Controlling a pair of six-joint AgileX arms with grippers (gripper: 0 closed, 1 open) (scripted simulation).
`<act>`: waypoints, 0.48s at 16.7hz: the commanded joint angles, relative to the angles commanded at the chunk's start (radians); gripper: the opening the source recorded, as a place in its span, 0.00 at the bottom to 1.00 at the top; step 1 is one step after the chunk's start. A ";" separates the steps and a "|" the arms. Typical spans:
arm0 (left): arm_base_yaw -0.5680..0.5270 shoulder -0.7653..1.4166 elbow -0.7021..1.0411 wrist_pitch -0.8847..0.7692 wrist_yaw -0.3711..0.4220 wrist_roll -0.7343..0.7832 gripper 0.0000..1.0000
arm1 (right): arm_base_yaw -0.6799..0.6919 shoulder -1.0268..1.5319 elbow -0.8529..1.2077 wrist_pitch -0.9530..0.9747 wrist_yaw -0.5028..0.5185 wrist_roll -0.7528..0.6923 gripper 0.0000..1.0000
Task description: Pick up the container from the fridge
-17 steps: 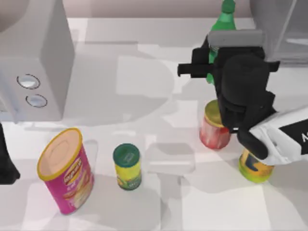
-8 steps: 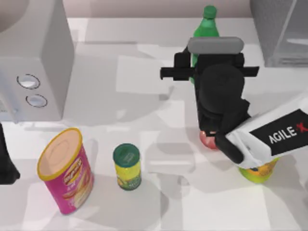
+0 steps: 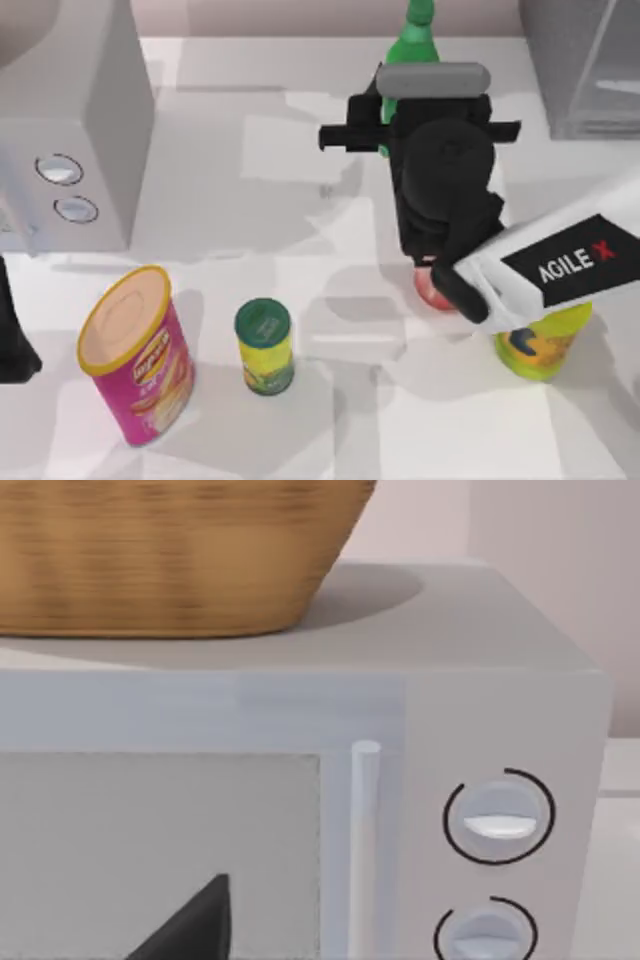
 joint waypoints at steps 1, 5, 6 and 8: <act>0.000 0.000 0.000 0.000 0.000 0.000 1.00 | -0.006 0.025 0.019 -0.003 -0.007 0.003 0.00; 0.000 0.000 0.000 0.000 0.000 0.000 1.00 | -0.038 0.119 0.101 -0.006 -0.028 0.008 0.00; 0.000 0.000 0.000 0.000 0.000 0.000 1.00 | -0.048 0.139 0.113 -0.002 -0.030 0.006 0.00; 0.000 0.000 0.000 0.000 0.000 0.000 1.00 | -0.063 0.160 0.122 0.005 -0.031 0.003 0.00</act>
